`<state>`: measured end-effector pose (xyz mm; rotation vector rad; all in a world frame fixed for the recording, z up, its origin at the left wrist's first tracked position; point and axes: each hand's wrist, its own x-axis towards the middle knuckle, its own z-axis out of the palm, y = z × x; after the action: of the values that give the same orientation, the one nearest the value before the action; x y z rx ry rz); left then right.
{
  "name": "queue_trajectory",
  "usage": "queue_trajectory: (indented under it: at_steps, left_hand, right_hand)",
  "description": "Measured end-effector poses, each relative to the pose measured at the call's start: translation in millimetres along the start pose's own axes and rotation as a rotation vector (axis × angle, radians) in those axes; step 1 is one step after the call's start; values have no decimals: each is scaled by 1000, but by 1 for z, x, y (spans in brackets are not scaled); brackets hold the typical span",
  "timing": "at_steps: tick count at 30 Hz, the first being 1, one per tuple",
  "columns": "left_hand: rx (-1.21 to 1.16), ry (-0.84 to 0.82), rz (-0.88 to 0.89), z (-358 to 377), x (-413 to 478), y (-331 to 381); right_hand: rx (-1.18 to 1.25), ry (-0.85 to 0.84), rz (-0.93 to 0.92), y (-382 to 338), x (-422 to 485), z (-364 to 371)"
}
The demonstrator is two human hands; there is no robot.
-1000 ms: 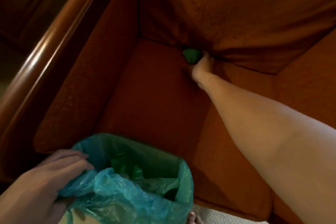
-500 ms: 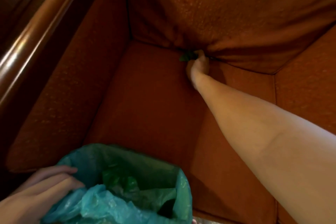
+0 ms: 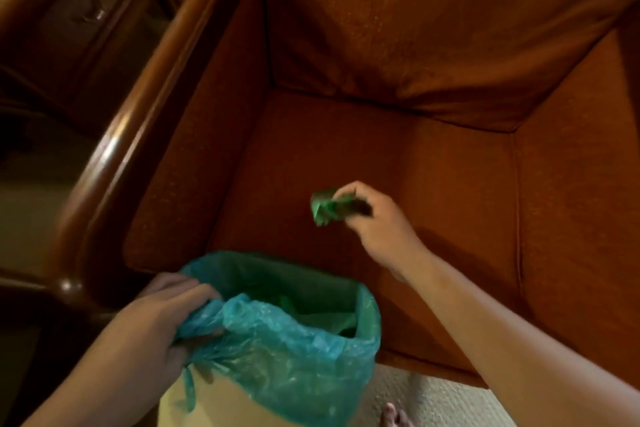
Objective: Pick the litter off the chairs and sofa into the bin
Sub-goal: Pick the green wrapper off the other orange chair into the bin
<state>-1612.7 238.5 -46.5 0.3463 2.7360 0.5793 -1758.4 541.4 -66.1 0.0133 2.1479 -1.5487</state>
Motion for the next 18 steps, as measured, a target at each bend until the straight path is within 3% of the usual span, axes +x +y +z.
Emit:
queue_trajectory:
  at_steps: [4, 6, 7, 9, 11, 13, 15, 16, 18]
  left_hand:
    - [-23, 7, -28, -29, -19, 42]
    - [-28, -4, -21, -32, -40, 50]
    - [-50, 24, 8, -38, -52, 60]
    - [-47, 169, 56, -61, -79, 86]
    - [19, 354, 126, -95, -109, 113]
    - [89, 483, 204, -134, -139, 135]
    - [114, 604, 258, -174, -162, 151]
    - [95, 672, 276, -195, -169, 159]
    - [77, 789, 353, -242, -190, 181]
  right_hand:
    - [-383, -503, 21, -31, -77, 21]
    - [-560, -604, 67, -41, -104, 27]
    - [-645, -572, 25, -49, -116, 29]
    - [-760, -350, -117, -73, -143, 27]
    - [-751, -167, -247, -109, -178, 21]
    - [-793, -98, -360, -158, -220, 17]
    - [-786, 119, -487, -207, -264, 18]
    - [-754, 291, -514, -228, -283, 19]
    - [-626, 589, -369, -277, -322, 15]
